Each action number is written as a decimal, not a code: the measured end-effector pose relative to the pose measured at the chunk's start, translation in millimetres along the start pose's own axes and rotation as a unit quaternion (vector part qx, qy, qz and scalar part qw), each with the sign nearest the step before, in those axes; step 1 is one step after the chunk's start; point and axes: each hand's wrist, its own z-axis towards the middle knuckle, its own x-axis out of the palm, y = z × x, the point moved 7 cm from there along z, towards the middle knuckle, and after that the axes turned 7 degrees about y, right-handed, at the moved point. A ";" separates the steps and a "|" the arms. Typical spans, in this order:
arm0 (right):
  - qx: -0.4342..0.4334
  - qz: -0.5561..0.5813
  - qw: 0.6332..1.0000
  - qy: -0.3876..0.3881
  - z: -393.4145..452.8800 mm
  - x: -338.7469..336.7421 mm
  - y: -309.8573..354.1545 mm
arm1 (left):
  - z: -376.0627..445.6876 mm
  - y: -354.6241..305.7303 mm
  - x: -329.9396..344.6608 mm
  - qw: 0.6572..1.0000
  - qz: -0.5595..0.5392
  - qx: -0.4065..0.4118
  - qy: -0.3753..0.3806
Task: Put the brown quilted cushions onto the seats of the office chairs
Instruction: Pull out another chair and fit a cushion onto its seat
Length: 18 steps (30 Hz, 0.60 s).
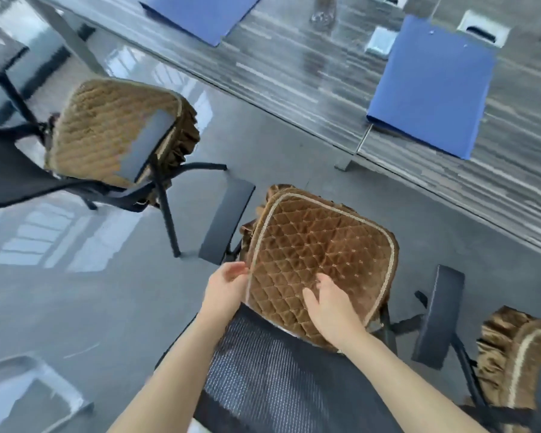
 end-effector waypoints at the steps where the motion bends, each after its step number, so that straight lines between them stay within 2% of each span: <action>1: -0.026 -0.011 1.000 -0.002 -17.1 7.3 27.4 | -21.9 -3.3 -24.8 1.000 0.002 0.019 -0.012; 4: -0.078 -0.018 0.997 0.003 -49.2 25.9 77.3 | -56.1 -0.7 -75.0 0.997 0.011 0.052 -0.051; 10: -0.146 -0.052 0.988 0.021 -96.6 98.0 179.3 | -115.1 53.6 -208.6 0.986 -0.038 0.080 -0.138; 18: -0.167 -0.038 0.985 0.029 -136.2 208.2 292.5 | -160.6 123.2 -390.7 0.973 -0.026 0.056 -0.221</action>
